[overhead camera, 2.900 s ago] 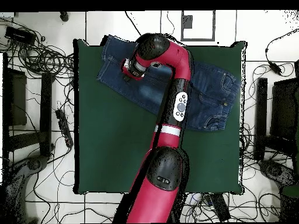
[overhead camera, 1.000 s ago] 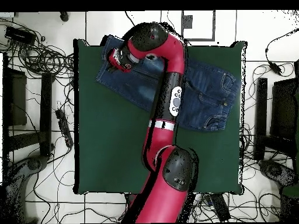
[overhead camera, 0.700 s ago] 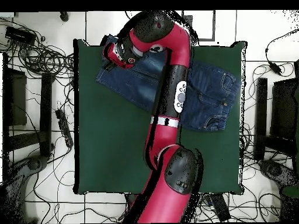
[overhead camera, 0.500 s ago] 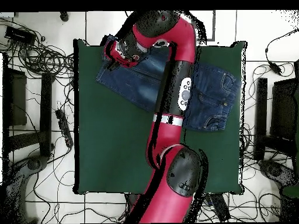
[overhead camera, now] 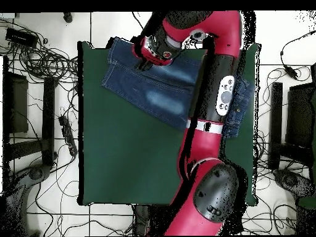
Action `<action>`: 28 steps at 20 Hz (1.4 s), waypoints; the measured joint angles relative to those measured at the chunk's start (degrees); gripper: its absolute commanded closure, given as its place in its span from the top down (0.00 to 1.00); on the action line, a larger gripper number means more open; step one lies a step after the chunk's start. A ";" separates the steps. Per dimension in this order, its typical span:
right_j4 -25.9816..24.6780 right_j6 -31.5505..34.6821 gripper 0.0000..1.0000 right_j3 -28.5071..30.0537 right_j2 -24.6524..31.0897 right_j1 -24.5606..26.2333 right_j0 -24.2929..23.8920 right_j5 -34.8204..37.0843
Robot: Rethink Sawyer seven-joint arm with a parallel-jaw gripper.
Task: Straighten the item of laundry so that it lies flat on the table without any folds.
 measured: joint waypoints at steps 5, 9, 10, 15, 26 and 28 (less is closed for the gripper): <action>1.73 0.00 0.00 4.18 -4.97 -3.78 -3.36 -2.46; 5.21 0.00 0.00 7.80 -7.86 -6.55 -6.06 -8.27; 5.78 0.00 0.00 8.29 -8.32 -7.01 -6.40 -9.76; 8.26 0.02 0.00 11.49 -11.66 -9.72 -7.57 -21.67; 10.83 0.64 0.00 19.49 -20.25 -14.43 -7.14 -49.87; 11.46 0.64 0.00 19.66 -21.43 -14.76 -6.73 -51.17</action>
